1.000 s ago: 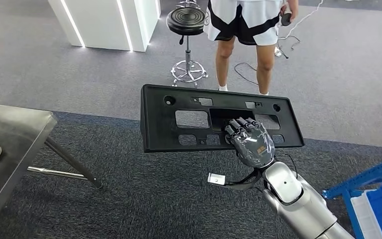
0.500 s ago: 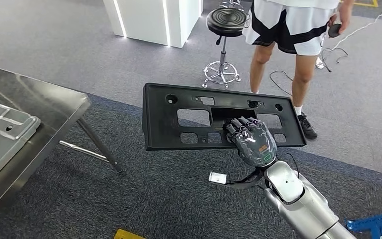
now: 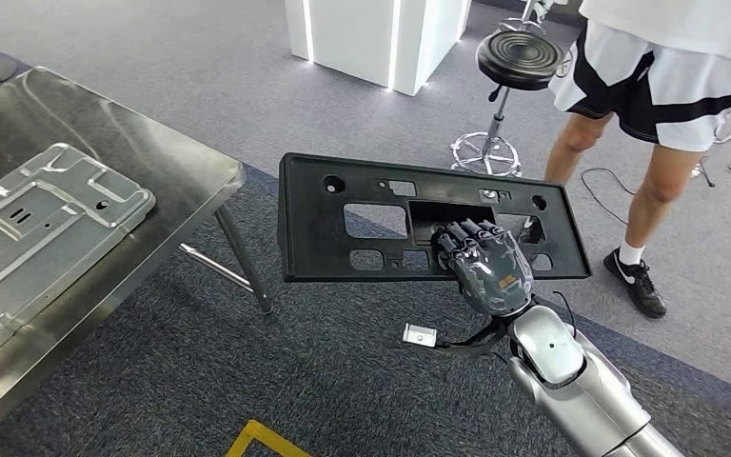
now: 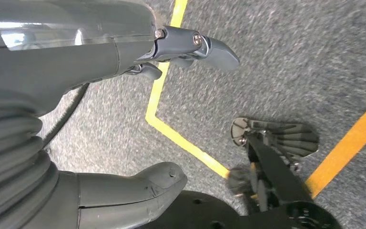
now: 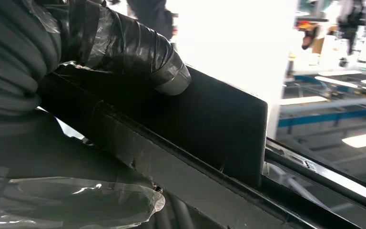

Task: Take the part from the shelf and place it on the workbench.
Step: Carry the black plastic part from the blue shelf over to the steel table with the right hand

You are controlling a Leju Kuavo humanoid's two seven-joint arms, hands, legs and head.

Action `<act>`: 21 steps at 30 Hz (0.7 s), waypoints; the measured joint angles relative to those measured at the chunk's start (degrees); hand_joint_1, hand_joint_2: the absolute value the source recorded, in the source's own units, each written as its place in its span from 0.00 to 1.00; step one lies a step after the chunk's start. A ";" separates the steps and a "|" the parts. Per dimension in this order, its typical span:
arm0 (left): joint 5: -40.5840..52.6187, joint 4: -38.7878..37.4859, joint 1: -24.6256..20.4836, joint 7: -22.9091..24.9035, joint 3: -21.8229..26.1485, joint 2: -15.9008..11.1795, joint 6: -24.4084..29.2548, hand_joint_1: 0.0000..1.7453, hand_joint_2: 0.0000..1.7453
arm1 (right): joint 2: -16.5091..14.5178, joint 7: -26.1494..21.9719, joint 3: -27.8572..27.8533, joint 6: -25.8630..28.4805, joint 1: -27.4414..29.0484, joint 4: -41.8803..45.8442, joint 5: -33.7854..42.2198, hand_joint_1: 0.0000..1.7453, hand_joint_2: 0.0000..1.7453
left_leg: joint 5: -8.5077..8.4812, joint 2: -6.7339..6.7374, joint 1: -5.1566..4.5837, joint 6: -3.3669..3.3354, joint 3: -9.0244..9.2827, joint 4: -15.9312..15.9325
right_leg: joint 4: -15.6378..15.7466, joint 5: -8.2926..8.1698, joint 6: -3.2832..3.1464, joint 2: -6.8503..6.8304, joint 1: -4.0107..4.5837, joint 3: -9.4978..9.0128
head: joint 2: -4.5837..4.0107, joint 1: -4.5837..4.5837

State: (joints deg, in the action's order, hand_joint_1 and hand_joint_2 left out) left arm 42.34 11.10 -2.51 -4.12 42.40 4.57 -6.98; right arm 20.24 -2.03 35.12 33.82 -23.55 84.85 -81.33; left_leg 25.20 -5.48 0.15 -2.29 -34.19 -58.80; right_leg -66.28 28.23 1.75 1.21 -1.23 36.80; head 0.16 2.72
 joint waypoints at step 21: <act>0.31 0.00 0.08 0.10 -0.10 -0.04 1.20 0.00 1.00 | -0.28 -0.53 0.12 -3.07 -3.72 -0.55 0.34 1.00 1.00 | 0.07 9.26 -0.61 1.22 -1.03 -0.22 | 7.27 0.27 -1.01 -8.81 0.94 -4.74 | 0.02 0.21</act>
State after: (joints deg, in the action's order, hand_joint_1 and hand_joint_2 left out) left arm 42.64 11.10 -2.43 -4.02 42.29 4.52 -5.79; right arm 19.96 -2.56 35.25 30.75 -27.28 84.31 -80.99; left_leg 25.27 3.78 -0.46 -1.08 -35.23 -59.02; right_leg -59.01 28.50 0.74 -7.60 -0.29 32.06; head 0.17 2.93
